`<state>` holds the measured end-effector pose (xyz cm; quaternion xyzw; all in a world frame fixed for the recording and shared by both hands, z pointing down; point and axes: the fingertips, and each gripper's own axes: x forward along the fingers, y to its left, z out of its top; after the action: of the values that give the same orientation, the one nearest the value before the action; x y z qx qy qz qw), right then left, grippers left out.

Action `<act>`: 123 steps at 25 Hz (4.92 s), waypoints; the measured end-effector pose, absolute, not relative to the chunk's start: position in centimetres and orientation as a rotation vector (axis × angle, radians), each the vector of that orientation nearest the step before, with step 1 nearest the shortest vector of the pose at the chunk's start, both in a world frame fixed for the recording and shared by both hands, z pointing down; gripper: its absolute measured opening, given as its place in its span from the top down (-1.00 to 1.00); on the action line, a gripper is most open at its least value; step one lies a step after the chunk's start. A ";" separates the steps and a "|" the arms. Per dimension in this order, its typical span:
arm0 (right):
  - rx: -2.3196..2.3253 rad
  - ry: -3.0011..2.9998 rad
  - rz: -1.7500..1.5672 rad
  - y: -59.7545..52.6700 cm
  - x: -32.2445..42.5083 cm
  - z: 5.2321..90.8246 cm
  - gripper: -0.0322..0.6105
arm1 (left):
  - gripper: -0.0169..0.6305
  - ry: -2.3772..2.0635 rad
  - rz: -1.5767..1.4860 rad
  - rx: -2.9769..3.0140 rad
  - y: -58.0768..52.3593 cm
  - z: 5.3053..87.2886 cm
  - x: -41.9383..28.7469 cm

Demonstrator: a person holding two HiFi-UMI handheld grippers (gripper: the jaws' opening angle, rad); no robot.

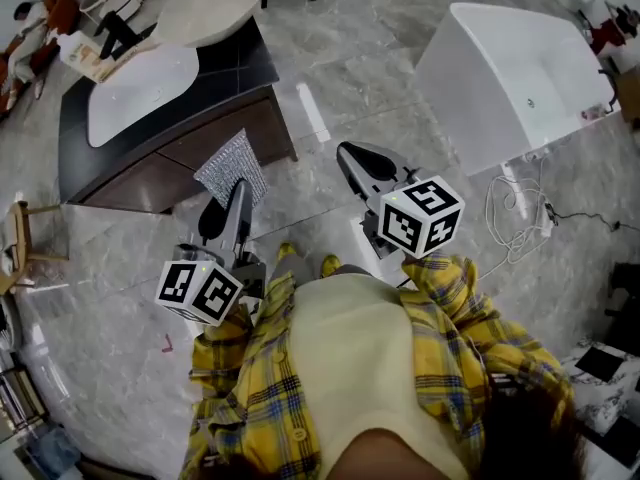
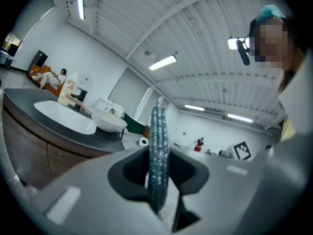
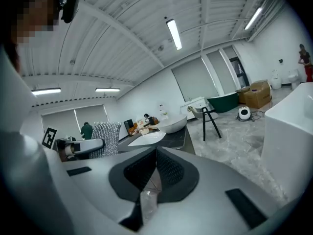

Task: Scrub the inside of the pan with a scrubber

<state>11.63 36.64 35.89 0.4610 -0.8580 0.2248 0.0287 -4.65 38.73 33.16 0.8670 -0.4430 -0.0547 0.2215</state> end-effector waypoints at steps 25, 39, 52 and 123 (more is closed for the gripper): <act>1.315 -2.593 0.704 22.9 5.1 37.3 0.85 | 0.70 -1.228 -0.125 2.359 22.6 34.7 -9.8; 1.305 -2.584 0.671 13.5 0.4 36.9 0.85 | 0.70 -1.184 -0.111 2.401 14.2 34.4 -13.8; 1.311 -2.600 0.559 5.6 0.2 34.8 0.85 | 0.70 -1.214 -0.110 2.462 7.7 33.0 -14.9; 1.277 -2.366 0.592 -21.6 4.1 43.1 0.84 | 0.68 -1.852 0.536 2.313 -25.0 41.8 -12.5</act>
<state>4.09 -21.61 43.14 0.4550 -0.8433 0.2111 0.1929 -12.53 -25.02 41.78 0.7666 -0.6136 0.1775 0.0653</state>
